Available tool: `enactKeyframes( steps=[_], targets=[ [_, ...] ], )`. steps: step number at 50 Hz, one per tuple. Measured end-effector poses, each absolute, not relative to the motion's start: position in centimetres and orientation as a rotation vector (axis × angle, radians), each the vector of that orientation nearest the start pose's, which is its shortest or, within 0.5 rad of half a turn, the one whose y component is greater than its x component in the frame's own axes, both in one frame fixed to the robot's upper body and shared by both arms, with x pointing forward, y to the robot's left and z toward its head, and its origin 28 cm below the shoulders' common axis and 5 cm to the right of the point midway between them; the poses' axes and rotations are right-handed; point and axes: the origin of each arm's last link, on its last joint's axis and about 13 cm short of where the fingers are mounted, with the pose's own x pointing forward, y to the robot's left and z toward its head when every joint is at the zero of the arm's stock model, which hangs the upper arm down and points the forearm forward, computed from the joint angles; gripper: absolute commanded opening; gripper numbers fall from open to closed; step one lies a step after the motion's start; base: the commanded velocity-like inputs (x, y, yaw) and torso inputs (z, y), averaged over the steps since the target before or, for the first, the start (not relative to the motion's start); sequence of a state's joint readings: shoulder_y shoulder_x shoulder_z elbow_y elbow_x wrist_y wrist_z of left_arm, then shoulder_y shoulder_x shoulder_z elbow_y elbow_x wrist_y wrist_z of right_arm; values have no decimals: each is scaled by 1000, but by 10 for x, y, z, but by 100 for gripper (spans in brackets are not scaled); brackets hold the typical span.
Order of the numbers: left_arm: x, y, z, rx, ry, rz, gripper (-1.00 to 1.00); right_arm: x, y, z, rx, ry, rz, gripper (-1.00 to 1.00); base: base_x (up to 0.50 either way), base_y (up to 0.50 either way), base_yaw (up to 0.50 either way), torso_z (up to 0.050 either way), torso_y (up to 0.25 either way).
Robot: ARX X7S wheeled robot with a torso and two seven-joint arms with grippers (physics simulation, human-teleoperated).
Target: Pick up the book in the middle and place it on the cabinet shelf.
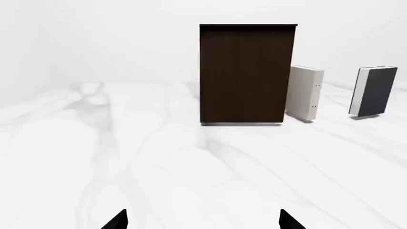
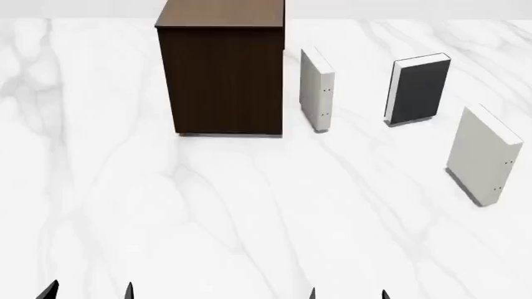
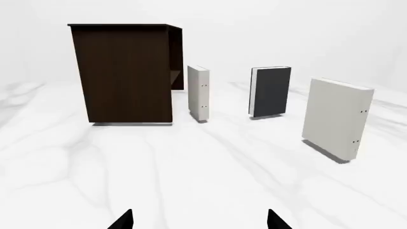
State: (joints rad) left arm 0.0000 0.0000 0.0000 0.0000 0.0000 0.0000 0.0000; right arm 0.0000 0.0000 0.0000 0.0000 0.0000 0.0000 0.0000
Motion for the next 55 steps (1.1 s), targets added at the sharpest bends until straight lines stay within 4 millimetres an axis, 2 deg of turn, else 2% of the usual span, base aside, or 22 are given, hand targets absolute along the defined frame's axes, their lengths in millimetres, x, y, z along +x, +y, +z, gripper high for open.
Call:
enactKeyframes(
  steps=[48, 55],
  targets=[
    [210, 204, 9, 10, 29, 4, 100, 210, -97, 9, 4, 43, -2, 100, 0, 0, 0, 0, 0],
    [210, 205, 16, 25, -59, 35, 100, 210, -98, 16, 17, -24, -6, 100, 0, 0, 0, 0, 0]
  ],
)
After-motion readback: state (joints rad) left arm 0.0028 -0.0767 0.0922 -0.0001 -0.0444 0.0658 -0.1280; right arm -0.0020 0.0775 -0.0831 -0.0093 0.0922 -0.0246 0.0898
